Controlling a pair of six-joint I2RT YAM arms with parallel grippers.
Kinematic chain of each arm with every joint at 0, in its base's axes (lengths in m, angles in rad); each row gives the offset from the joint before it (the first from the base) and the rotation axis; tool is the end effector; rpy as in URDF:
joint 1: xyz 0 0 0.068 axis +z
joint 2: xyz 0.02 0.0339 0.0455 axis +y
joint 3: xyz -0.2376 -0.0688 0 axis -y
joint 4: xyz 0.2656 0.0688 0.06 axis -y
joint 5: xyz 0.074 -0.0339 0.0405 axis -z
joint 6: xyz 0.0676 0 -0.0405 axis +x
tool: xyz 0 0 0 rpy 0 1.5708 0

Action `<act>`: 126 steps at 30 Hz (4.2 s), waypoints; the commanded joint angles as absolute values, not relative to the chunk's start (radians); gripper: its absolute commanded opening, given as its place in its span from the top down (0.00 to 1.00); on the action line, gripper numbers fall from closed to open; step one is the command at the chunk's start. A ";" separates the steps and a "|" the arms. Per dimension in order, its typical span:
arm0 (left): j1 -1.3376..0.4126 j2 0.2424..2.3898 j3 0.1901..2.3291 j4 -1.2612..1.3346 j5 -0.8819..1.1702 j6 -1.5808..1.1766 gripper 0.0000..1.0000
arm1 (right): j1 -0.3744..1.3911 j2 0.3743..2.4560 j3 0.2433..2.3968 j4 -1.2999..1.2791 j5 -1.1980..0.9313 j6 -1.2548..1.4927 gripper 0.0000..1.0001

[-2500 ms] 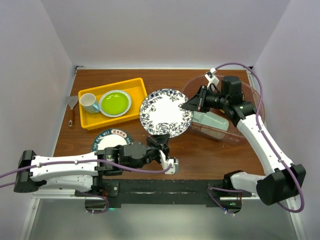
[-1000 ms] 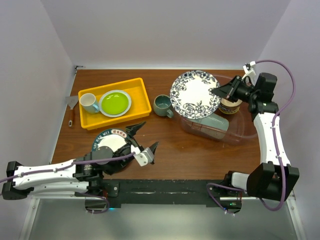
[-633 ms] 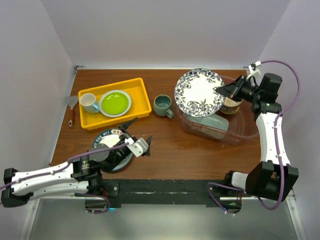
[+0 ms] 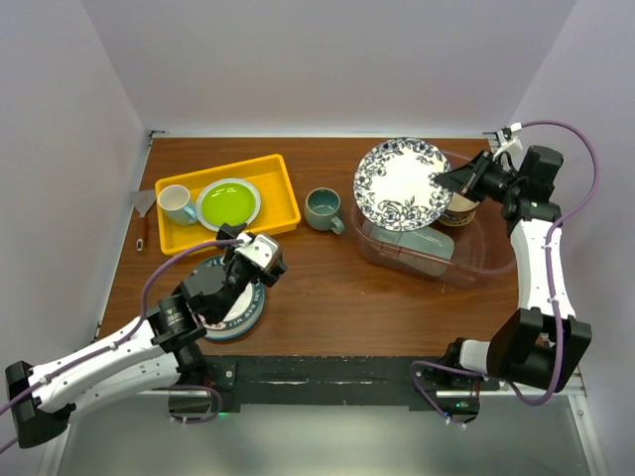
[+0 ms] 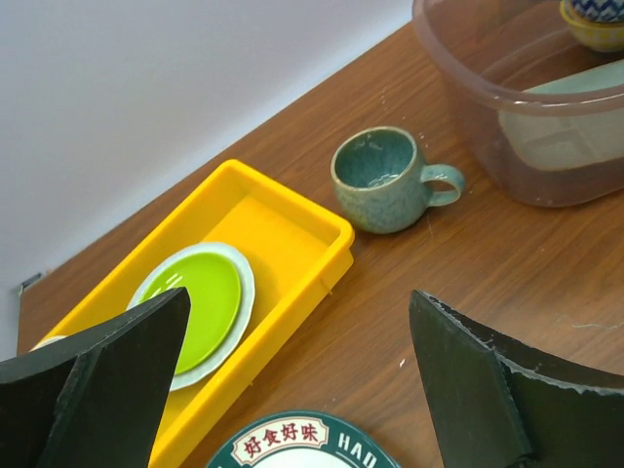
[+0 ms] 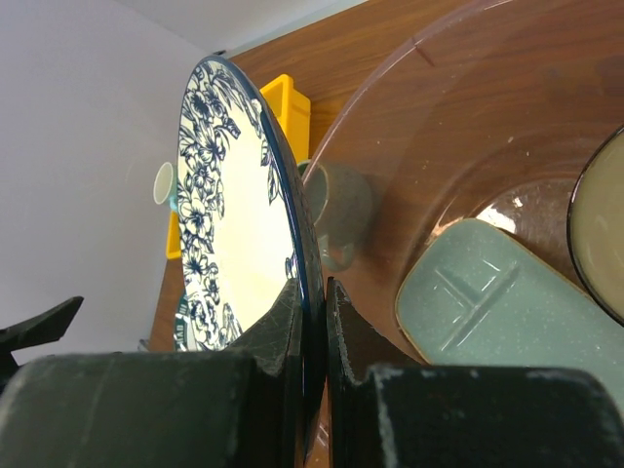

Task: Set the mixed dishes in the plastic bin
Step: Place the plate in the plastic bin.

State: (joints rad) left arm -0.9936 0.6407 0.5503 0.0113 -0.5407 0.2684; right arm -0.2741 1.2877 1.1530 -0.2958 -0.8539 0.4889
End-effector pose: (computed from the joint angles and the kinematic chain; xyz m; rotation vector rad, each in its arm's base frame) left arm 0.1552 -0.1746 0.2809 0.6087 1.5225 -0.1089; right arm 0.3339 -0.0409 0.3160 0.1924 1.9632 0.9867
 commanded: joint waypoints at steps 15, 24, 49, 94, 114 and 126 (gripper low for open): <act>-0.908 0.637 0.564 0.005 -0.531 0.193 0.00 | -0.298 1.321 1.201 -0.172 -0.887 0.479 1.00; -0.900 0.632 0.561 0.005 -0.517 0.198 0.00 | -0.302 1.335 1.200 -0.172 -0.879 0.454 1.00; -0.891 0.629 0.558 0.002 -0.494 0.202 0.00 | -0.307 1.370 1.166 -0.175 -0.851 0.373 1.00; -0.876 0.641 0.560 0.002 -0.466 0.204 0.00 | -0.179 1.532 1.112 -0.434 -0.670 -0.089 0.98; -0.873 0.635 0.560 0.002 -0.463 0.204 0.00 | -0.170 1.540 1.115 -0.471 -0.542 -0.160 0.69; -0.873 0.635 0.558 0.002 -0.462 0.206 0.00 | -0.153 1.529 1.109 -0.489 -0.476 -0.198 0.56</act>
State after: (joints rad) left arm -0.8772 0.6415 0.5503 -0.0265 -0.4740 0.2192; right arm -0.1616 1.5509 1.1004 -0.4698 -0.5064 -0.1654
